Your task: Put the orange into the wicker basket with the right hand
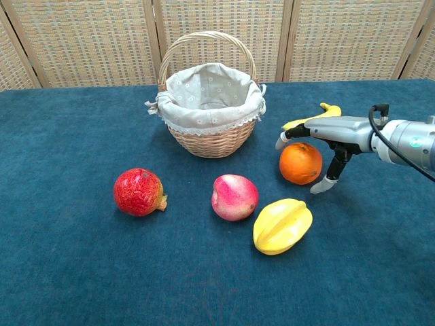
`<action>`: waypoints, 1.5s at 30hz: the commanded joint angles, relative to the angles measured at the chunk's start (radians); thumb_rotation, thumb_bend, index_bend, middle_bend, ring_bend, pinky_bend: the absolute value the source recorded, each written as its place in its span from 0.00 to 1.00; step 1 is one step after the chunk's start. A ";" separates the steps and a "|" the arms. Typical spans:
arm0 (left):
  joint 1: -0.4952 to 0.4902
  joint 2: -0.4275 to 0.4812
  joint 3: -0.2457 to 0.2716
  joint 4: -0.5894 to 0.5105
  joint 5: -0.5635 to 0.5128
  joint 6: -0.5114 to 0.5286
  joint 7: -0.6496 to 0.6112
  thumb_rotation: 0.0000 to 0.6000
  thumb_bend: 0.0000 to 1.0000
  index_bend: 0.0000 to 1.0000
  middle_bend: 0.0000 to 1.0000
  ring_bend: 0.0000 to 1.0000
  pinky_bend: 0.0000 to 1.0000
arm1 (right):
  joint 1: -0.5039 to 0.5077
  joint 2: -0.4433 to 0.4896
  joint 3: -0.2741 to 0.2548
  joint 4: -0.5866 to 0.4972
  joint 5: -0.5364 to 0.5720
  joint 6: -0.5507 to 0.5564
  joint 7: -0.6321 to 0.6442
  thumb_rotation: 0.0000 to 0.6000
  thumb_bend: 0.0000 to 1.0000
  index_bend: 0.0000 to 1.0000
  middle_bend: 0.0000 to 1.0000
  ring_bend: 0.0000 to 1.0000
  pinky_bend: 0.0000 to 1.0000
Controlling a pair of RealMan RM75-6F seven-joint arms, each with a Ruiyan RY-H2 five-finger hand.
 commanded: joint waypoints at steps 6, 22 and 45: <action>-0.003 0.002 0.001 0.000 -0.002 -0.007 -0.003 1.00 0.00 0.00 0.00 0.00 0.00 | -0.015 -0.022 0.006 0.017 0.009 0.112 -0.028 1.00 0.38 0.47 0.46 0.36 0.53; -0.011 0.009 -0.008 0.007 -0.030 -0.028 -0.023 1.00 0.00 0.00 0.00 0.00 0.00 | 0.041 0.199 0.150 -0.333 0.089 0.175 -0.014 1.00 0.42 0.49 0.49 0.37 0.54; -0.043 -0.005 -0.035 0.018 -0.118 -0.090 0.012 1.00 0.00 0.00 0.00 0.00 0.00 | 0.323 -0.037 0.240 -0.084 0.560 -0.058 -0.259 1.00 0.00 0.31 0.20 0.03 0.20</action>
